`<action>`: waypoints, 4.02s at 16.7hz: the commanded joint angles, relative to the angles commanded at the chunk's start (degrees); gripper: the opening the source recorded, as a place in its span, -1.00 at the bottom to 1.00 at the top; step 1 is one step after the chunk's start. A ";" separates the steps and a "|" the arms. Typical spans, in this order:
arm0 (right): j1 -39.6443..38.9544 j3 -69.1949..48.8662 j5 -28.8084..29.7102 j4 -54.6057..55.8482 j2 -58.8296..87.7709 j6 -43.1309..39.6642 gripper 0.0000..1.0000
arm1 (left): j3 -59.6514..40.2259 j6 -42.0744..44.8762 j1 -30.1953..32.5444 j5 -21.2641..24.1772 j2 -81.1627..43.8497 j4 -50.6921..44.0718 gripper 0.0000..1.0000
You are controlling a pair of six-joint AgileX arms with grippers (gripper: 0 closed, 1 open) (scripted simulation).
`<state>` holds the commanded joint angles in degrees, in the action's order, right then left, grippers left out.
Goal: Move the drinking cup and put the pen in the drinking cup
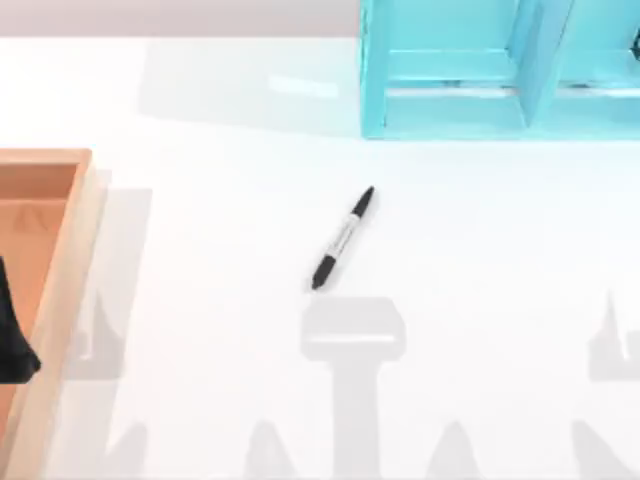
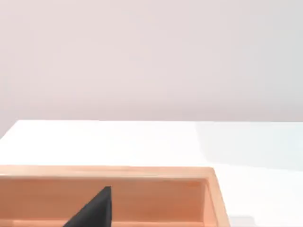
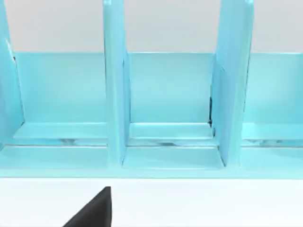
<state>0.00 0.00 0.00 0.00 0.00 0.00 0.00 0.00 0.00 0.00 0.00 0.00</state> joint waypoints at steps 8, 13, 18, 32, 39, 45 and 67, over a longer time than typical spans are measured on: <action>0.00 0.00 0.00 0.00 0.00 0.00 1.00 | -12.52 1.89 -1.66 0.14 -12.84 -11.23 1.00; 0.00 0.00 0.00 0.00 0.00 0.00 1.00 | -34.27 5.23 -4.63 0.05 -38.62 -29.93 1.00; 0.00 0.00 0.00 0.00 0.00 0.00 1.00 | -57.61 8.84 -7.72 0.01 -68.58 -49.85 1.00; 0.00 0.00 0.00 0.00 0.00 0.00 1.00 | -84.64 12.94 -11.51 -0.11 -101.04 -73.62 1.00; 0.00 0.00 0.00 0.00 0.00 0.00 1.00 | -78.00 12.95 -11.49 -0.11 -102.92 -65.10 1.00; 0.00 0.00 0.00 0.00 0.00 0.00 1.00 | -68.16 13.26 -11.75 -0.10 -106.04 -52.10 1.00; 0.00 0.00 0.00 0.00 0.00 0.00 1.00 | -67.66 13.27 -11.76 -0.09 -106.20 -51.48 -1.00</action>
<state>0.00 0.00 0.00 0.00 0.00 0.00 -67.66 13.27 -11.76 -0.09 -106.20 -51.48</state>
